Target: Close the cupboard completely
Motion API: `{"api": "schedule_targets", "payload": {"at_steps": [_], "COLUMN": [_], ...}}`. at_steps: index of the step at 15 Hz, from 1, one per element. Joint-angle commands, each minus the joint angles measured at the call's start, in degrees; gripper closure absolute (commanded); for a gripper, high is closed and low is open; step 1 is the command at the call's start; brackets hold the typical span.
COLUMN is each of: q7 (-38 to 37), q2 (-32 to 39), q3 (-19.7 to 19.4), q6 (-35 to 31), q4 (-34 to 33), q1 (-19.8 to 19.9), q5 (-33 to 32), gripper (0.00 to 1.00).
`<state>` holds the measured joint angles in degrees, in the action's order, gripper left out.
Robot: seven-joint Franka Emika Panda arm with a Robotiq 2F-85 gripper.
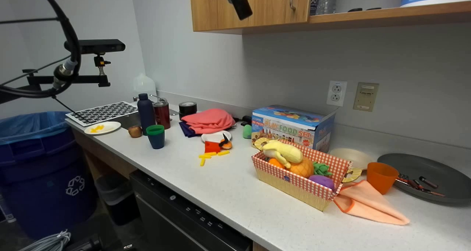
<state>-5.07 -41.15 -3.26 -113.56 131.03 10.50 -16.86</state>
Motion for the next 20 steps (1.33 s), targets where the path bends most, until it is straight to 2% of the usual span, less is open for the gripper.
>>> {"api": "schedule_targets", "payload": {"at_steps": [1,15,20], "q7": [-3.97,-4.13,-4.45], "q2": [-0.07,0.09,-0.18], "q3": [1.25,0.99,1.14], "q6": [-3.43,-2.63,-8.2], "q4": [0.8,0.69,2.13], "q1": [1.63,1.04,1.66], "q5": [-2.58,-2.19,-4.17], "gripper": [0.0,0.0,0.0]}}
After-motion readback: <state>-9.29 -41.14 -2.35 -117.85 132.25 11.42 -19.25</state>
